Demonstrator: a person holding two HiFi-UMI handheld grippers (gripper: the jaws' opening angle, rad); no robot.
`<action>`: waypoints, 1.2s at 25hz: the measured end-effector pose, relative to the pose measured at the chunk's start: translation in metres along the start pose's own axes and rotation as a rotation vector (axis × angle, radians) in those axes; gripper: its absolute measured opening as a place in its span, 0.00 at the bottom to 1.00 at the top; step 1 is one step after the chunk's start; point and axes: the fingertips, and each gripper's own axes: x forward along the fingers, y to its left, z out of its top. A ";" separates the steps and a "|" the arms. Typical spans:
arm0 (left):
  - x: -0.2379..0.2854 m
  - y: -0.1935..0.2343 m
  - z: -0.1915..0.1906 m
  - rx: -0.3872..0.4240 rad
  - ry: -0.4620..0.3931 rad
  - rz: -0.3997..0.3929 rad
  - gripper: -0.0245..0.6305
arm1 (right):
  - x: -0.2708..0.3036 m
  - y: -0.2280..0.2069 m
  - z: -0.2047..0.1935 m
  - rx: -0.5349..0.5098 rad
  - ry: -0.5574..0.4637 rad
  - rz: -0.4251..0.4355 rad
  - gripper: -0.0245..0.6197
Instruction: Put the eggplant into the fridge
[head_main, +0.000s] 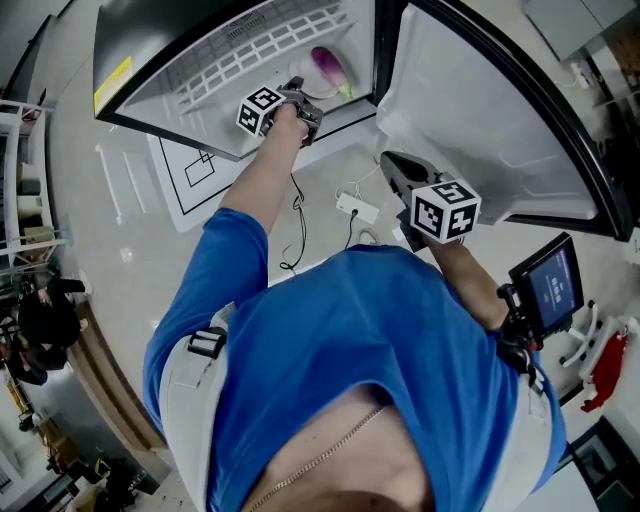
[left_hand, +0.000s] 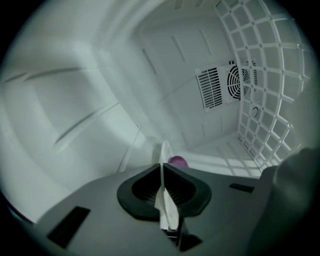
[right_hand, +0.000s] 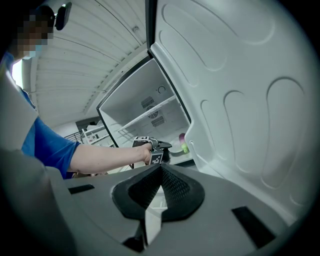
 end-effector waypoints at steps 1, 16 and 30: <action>0.003 0.001 0.001 -0.002 0.000 0.002 0.07 | 0.000 -0.001 0.000 0.001 0.000 -0.003 0.04; 0.021 0.000 0.007 -0.005 0.003 0.054 0.07 | -0.002 -0.007 0.004 0.004 -0.009 -0.022 0.04; 0.027 0.000 0.006 0.051 0.049 0.131 0.07 | -0.002 -0.008 0.009 0.007 -0.021 -0.020 0.04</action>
